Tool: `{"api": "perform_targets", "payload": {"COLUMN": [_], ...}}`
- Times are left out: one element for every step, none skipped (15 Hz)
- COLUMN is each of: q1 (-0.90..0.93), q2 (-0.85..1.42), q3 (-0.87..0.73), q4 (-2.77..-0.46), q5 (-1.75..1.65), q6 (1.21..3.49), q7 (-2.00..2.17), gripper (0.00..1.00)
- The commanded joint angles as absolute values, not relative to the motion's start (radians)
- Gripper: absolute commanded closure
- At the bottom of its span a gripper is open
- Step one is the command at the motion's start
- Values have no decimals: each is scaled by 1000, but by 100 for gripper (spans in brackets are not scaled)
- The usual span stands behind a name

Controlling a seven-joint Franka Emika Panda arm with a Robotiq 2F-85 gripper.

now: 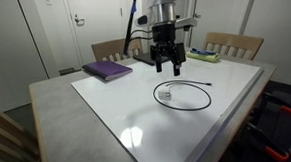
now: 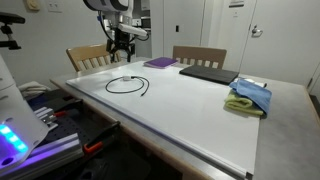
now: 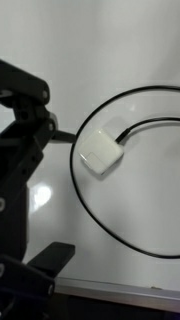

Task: Straighten out the cable

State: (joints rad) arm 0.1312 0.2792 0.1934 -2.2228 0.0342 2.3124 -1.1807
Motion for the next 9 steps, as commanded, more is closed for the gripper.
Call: {"api": "perform_targets", "payload": {"q1": [119,117,108,109,106,102,92,84,73], "q2": [280,284,283,286,285,286,290,293,295], "q3": [207,215,229,233,240,244,251,253,254], "q4": [-2221,-2231,-2241,-2242,-2242,-2242,-2239,-2237,-2236], "q5": [29,8,18,10,17,20,38,44,51], "q6": [2310,2332,2370,2378,2384,2387,2375,2365,2349], "q7": [-1175,-1242,-1316,-1360,-1414,-1471,-1540,-1606,-1677], "gripper": [0,0,0,0,0,0,0,0,0]}}
